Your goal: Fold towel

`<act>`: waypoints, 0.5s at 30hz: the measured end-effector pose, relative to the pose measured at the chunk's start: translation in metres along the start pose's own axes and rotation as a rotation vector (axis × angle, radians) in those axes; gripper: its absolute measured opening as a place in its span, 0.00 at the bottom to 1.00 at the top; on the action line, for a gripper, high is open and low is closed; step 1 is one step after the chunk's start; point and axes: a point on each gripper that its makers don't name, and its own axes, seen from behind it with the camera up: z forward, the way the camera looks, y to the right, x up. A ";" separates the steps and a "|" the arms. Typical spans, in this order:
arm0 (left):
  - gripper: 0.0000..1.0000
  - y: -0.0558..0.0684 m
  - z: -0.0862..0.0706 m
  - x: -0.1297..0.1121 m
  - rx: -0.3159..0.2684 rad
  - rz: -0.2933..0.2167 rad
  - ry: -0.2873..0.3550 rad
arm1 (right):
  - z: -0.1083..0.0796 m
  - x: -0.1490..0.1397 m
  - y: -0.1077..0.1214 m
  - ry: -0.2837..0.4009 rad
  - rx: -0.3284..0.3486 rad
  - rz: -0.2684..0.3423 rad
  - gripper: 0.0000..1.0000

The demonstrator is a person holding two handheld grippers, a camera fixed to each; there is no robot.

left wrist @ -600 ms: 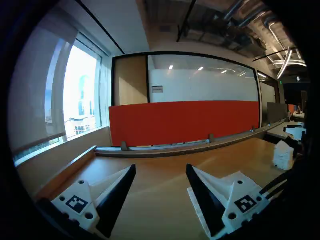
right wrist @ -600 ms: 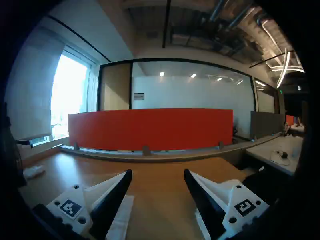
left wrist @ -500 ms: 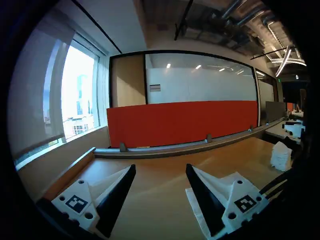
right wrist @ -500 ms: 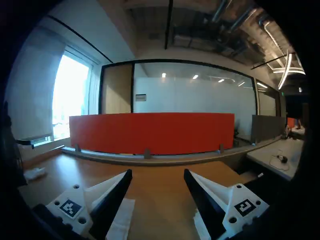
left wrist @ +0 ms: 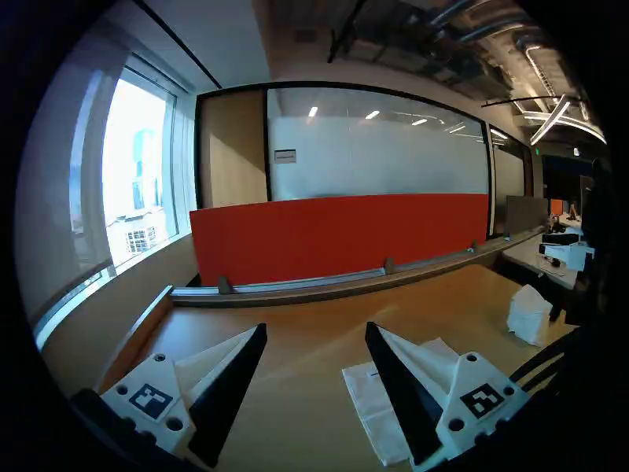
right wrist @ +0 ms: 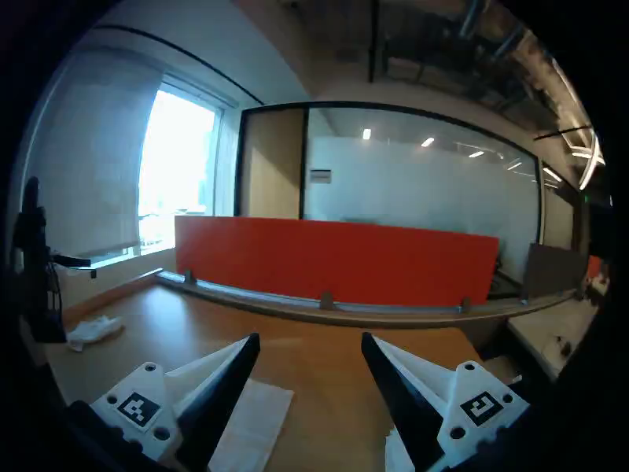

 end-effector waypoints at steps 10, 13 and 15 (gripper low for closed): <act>0.93 0.022 -0.005 -0.020 -0.112 0.036 -0.117 | -0.005 -0.026 -0.037 -0.148 0.176 -0.089 1.00; 0.93 0.030 -0.007 -0.029 -0.144 0.050 -0.151 | -0.006 -0.039 -0.046 -0.195 0.220 -0.111 1.00; 0.93 0.035 -0.008 -0.036 -0.167 0.058 -0.174 | -0.006 -0.049 -0.050 -0.225 0.245 -0.123 1.00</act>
